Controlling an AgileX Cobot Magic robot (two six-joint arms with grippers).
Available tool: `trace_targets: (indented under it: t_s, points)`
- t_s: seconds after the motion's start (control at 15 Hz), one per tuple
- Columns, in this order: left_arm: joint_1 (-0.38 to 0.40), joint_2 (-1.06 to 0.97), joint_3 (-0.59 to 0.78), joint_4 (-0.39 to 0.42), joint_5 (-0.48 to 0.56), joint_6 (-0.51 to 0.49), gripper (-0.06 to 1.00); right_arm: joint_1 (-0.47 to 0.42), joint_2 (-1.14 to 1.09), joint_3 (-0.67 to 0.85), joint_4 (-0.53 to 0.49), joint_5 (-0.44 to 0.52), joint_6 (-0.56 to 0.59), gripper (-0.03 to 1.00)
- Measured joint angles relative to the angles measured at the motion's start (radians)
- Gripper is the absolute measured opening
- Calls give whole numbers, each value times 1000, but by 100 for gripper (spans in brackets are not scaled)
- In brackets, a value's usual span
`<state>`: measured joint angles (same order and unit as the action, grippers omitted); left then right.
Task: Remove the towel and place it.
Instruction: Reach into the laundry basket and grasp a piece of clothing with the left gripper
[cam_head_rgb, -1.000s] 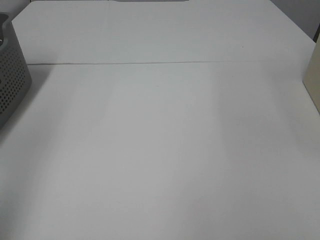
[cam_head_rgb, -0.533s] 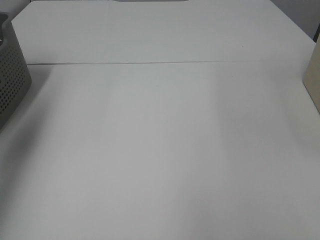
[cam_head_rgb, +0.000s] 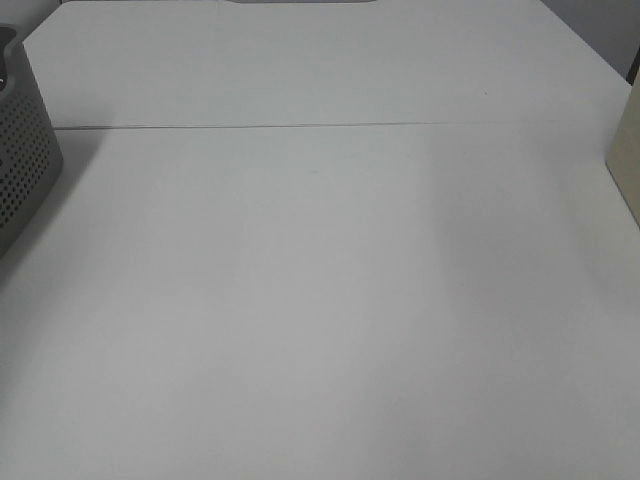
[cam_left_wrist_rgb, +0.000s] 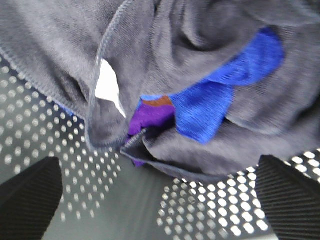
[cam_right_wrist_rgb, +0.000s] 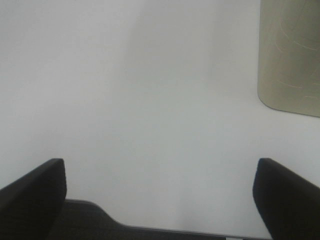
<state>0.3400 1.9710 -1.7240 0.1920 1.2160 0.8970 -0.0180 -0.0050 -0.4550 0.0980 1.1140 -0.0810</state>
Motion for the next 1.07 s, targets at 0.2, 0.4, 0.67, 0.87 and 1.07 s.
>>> trace_targets:
  t_s: [0.2,0.4,0.67,0.87,1.07]
  points:
    - [0,121,-132,6,0,0,99,0,0,0,0,0,0,97]
    - [0,183,-185,6,0,7,99,0,0,0,0,0,0,97]
    - [4,261,-186,-1,0,29,99,0,0,0,0,0,0,97]
    - [27,272,-186,-21,0,27,91,0,0,0,0,0,0,97]
    - [37,272,-186,-39,0,33,87,0,0,0,0,0,0,97]
